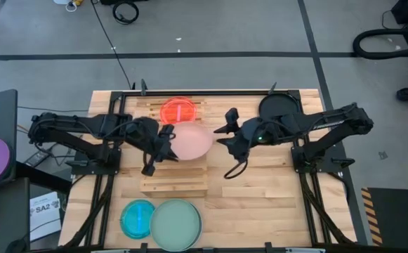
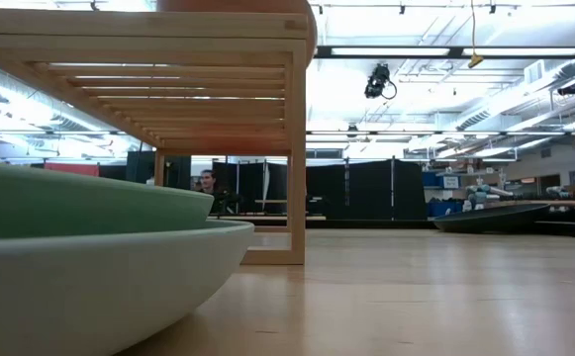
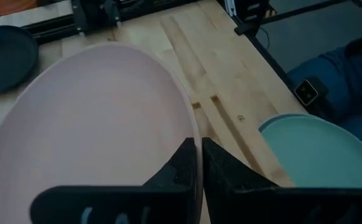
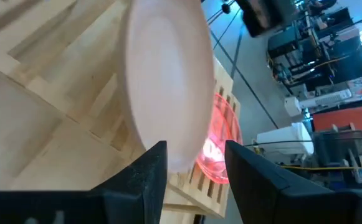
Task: Place and stack plates onto a shelf
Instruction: Put the light brown plate on the shelf
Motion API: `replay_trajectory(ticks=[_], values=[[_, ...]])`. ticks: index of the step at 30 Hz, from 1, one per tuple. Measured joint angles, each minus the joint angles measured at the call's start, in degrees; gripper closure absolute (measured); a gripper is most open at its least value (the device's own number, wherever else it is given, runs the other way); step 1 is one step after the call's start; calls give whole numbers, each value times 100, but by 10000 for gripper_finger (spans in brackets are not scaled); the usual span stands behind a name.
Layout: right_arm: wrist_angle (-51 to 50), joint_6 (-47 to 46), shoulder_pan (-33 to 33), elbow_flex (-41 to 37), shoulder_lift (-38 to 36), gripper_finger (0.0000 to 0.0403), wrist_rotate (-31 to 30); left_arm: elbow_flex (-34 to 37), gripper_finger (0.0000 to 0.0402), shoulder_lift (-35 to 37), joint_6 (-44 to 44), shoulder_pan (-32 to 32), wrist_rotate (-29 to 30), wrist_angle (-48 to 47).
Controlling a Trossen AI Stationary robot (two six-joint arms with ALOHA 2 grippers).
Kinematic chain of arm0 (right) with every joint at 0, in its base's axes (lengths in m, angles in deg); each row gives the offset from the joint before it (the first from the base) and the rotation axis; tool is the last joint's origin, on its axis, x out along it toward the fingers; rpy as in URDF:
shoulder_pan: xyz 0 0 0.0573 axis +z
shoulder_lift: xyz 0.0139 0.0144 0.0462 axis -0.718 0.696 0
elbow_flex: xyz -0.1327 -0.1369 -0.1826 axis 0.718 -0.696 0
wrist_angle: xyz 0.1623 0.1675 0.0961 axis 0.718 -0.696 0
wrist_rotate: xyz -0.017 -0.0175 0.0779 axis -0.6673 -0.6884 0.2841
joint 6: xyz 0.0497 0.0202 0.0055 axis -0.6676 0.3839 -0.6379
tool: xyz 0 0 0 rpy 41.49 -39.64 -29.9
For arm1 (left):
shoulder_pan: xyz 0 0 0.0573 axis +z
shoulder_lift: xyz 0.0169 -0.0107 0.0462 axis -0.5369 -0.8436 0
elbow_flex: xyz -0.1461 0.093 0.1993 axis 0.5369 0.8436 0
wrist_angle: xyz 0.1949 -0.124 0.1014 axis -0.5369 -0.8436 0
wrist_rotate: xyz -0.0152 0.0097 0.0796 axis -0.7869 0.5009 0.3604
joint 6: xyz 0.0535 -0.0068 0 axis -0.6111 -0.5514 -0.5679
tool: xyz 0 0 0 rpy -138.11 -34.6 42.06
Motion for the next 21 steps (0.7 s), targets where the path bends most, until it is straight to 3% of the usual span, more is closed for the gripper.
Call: replay_trajectory(ticks=[12, 21], values=[[-990, -2184, -2, -2, -948, 237, -44, -2, 385, 0, 853, -1147, 1084, -539], [-1235, -3337, 0, -4, -1066, 237, 206, 0, 385, 0, 1204, -1714, 2232, -1008]])
